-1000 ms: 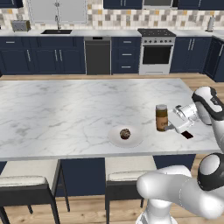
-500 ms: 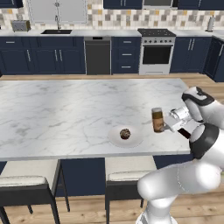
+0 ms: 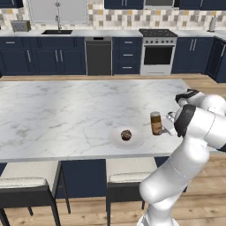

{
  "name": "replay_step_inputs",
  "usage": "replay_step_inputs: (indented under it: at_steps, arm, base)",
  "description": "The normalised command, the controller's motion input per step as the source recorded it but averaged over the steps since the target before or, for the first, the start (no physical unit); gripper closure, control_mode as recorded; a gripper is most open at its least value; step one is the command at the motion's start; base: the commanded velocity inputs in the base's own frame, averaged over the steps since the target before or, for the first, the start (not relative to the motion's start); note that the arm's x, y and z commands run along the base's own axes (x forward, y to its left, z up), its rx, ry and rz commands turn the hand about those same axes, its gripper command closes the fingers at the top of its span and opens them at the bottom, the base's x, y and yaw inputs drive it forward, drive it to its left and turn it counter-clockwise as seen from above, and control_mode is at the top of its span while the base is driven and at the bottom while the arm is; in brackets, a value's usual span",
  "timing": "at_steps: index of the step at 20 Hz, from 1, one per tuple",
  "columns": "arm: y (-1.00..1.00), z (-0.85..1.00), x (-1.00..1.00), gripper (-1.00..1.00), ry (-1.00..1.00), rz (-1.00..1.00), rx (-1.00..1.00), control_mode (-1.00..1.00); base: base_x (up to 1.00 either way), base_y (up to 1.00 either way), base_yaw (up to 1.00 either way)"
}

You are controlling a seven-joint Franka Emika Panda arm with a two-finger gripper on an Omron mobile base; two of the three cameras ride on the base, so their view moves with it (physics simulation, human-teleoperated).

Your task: Take the cinnamon bottle from the cabinet and place it on the dining table, next to the plate with the cupcake. Then take the chocolate from the dining counter and place it on the cupcake plate.

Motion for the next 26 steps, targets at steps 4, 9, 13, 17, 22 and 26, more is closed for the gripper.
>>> replay_step_inputs:
  at_steps: [4,9,13,17,22,26]
  arm:
    - [-0.13,-0.25,0.4,1.0,-0.13,0.03,0.0,-1.0]
    - [-0.1,-0.2,0.53,1.0,-0.01,0.0,0.0,-1.0]
    - [-0.02,-0.29,0.48,1.0,0.0,0.0,0.0,-1.0]
    - [0.0,-0.4,0.41,1.0,0.0,0.0,0.0,-1.0]
    - [-0.01,-0.33,0.45,1.0,-0.01,0.0,0.0,-1.0]
    - [-0.02,-0.23,0.52,1.0,-0.03,0.0,0.0,-1.0]
  base:
    - [0.0,0.0,0.0]
    - [0.0,0.0,0.0]
    - [0.0,0.0,0.0]
    - [0.0,0.0,0.0]
    - [0.0,0.0,0.0]
    - [0.0,0.0,0.0]
